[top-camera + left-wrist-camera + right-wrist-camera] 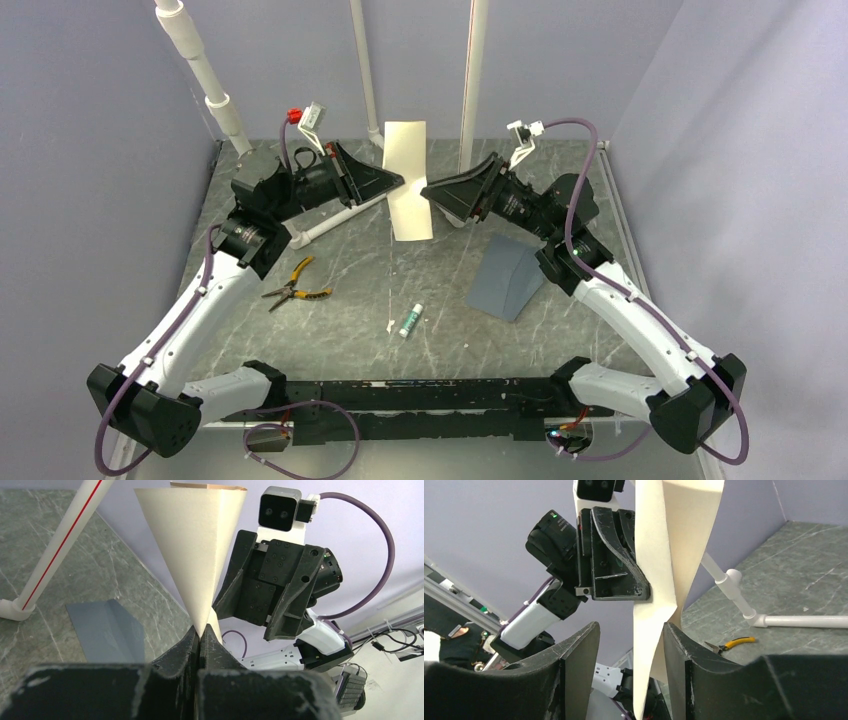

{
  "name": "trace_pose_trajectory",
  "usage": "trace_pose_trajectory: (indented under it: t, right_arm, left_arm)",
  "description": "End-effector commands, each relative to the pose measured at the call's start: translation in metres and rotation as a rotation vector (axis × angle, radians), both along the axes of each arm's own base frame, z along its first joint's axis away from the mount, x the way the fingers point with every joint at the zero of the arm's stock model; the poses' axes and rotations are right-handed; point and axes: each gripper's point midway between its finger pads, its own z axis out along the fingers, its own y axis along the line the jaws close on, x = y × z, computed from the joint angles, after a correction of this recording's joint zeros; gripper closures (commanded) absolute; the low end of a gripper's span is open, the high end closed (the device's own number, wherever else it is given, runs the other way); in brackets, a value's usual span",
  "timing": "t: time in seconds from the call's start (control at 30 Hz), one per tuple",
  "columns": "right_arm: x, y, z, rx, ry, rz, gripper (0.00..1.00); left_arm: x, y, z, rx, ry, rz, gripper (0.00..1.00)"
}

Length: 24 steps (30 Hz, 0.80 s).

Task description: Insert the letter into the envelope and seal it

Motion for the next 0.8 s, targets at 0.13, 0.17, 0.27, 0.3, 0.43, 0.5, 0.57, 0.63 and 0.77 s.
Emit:
trace_pose_trajectory:
  t: [0.13,0.17,0.27,0.3,0.43,0.5,0.57,0.63,0.77]
  right_arm:
    - [-0.003,0.007,0.018,-0.016,-0.073,0.052,0.43]
    - [-0.003,0.008,0.018,-0.016,-0.072,0.063,0.43]
    - [-0.005,0.012,0.018,-0.009,-0.066,0.094,0.44]
    - [-0.005,0.014,0.018,-0.009,-0.063,0.107,0.46]
    - [-0.011,0.013,0.023,0.026,-0.085,0.132,0.62]
    - [-0.012,0.012,0.023,0.026,-0.088,0.125,0.69]
    - [-0.013,0.011,0.024,0.028,-0.091,0.122,0.77]
    - [-0.013,0.011,0.025,0.028,-0.097,0.125,0.83]
    - [-0.011,0.011,0.026,0.019,-0.097,0.109,1.0]
  left_arm:
    - [-0.017,-0.001,0.029,-0.042,-0.084,-0.069,0.95]
    - [-0.018,-0.001,0.03,-0.045,-0.086,-0.076,0.94]
    - [-0.019,-0.003,0.032,-0.057,-0.089,-0.092,0.94]
    - [-0.019,-0.003,0.032,-0.059,-0.089,-0.093,0.94]
    - [-0.019,-0.003,0.034,-0.061,-0.091,-0.092,0.94]
    - [-0.018,-0.002,0.034,-0.057,-0.092,-0.084,0.94]
    - [-0.018,-0.002,0.034,-0.056,-0.093,-0.079,0.93]
    - [-0.017,-0.002,0.034,-0.056,-0.094,-0.082,0.92]
    - [-0.015,-0.002,0.034,-0.039,-0.103,-0.068,0.64]
